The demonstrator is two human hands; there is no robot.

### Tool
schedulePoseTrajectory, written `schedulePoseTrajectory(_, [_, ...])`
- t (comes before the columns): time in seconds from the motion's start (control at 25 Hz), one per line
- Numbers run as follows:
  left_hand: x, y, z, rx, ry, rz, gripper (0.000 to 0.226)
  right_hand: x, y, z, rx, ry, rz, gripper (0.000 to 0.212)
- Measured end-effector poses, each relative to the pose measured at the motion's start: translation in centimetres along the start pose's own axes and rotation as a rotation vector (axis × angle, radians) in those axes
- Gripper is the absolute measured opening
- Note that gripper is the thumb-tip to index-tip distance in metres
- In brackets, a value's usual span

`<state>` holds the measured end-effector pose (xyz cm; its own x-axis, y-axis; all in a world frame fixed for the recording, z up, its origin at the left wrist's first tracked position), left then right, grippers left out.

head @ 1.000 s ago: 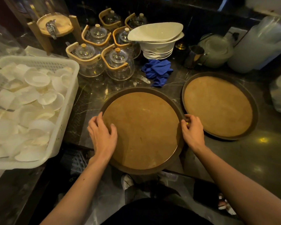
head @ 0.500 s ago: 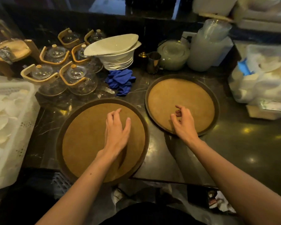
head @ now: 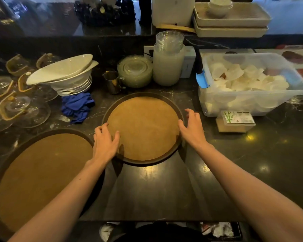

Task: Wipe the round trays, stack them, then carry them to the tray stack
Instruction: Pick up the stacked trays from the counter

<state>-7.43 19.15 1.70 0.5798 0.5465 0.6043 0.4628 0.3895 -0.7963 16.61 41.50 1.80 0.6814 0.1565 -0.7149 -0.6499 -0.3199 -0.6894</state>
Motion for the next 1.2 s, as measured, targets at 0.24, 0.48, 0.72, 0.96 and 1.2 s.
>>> schedulePoseTrajectory(0.24, [-0.3,0.6,1.9,-0.023,-0.088,0.065,0.066,2.7,-0.1,2.2,-0.047,0.1,-0.084,0.059])
schedulePoseTrajectory(0.48, [-3.2,0.9,3.4,-0.082,-0.2,0.071,0.073,3.7,2.4,2.9,-0.116,0.208,-0.148,0.062])
schedulePoseTrajectory(0.72, [-5.1,0.9,5.3,-0.105,-0.216,0.014,0.075,3.2,3.9,3.8,-0.122,0.263,-0.178,0.061])
schedulePoseTrajectory(0.96, [-5.8,1.3,7.0,-0.151,-0.246,0.021,0.061,3.3,3.8,4.2,-0.079,0.299,-0.137,0.049])
schedulePoseTrajectory(1.2, [-5.2,0.7,6.5,0.019,-0.216,-0.077,0.036,3.9,2.6,3.3,0.043,0.296,0.029,0.03])
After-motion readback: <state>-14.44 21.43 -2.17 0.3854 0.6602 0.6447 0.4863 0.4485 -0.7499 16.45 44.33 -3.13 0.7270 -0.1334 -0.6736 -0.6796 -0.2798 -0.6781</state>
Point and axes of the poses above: each hand's wrist, its own z-axis towards the middle knuckle, its own y-axis out of the palm, x = y × z, the point moved 5 cm from there along z, towards the middle knuckle, and after that the axes turned 9 degrees about y, right-handed, at the moved point
